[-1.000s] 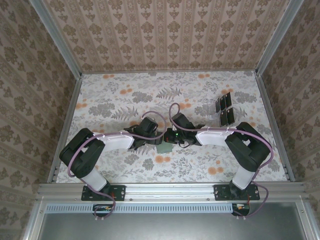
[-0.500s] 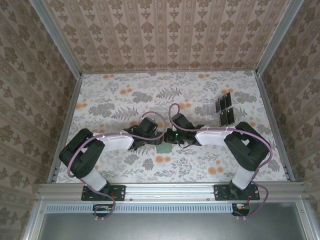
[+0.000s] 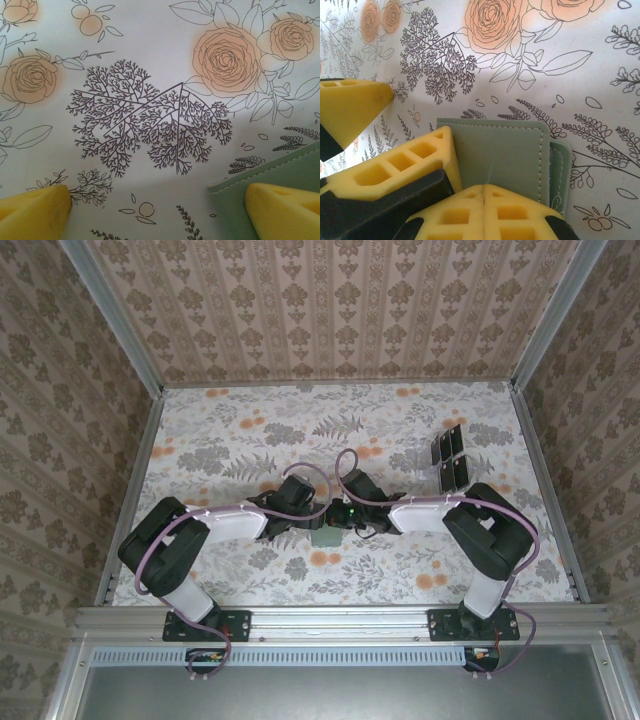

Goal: Put the credit cards into the card holder
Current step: Close the button on the card holder.

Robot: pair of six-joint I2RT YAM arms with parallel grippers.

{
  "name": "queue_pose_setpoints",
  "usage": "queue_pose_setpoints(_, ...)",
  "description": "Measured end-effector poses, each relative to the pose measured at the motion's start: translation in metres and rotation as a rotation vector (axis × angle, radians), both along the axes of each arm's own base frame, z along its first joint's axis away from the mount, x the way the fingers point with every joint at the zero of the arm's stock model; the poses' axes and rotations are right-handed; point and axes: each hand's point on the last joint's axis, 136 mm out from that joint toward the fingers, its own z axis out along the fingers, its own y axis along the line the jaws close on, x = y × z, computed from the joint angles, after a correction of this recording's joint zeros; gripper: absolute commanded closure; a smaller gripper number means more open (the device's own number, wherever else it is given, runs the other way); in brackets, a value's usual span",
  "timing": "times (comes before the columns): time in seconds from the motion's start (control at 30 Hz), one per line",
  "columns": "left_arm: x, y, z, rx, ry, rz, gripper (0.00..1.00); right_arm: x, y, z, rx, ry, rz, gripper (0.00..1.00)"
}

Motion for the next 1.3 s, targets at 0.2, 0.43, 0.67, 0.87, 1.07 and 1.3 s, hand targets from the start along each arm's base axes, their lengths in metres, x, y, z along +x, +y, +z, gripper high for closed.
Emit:
queue_pose_setpoints(0.2,0.0,0.0,0.0,-0.005,-0.002,0.007,0.0,-0.007,0.002,0.002,-0.004,-0.045,0.008,1.0)
queue_pose_setpoints(0.43,0.0,0.001,0.0,-0.011,-0.002,0.013,0.0,-0.011,0.002,0.002,-0.081,-0.142,0.024,1.0)
queue_pose_setpoints(0.67,0.001,0.004,0.002,-0.051,-0.008,0.051,0.0,-0.014,0.002,0.001,-0.138,-0.215,0.026,1.0)
queue_pose_setpoints(0.87,0.004,0.023,0.007,-0.126,0.011,0.164,0.0,-0.021,0.008,0.0,-0.169,-0.253,0.044,1.0)
queue_pose_setpoints(1.07,-0.003,0.051,0.008,-0.135,0.045,0.269,0.0,-0.022,0.009,-0.003,-0.208,-0.288,0.031,1.0)
queue_pose_setpoints(1.3,-0.016,0.066,0.007,-0.118,0.072,0.298,0.0,-0.023,0.013,-0.008,-0.249,-0.333,0.004,1.0)
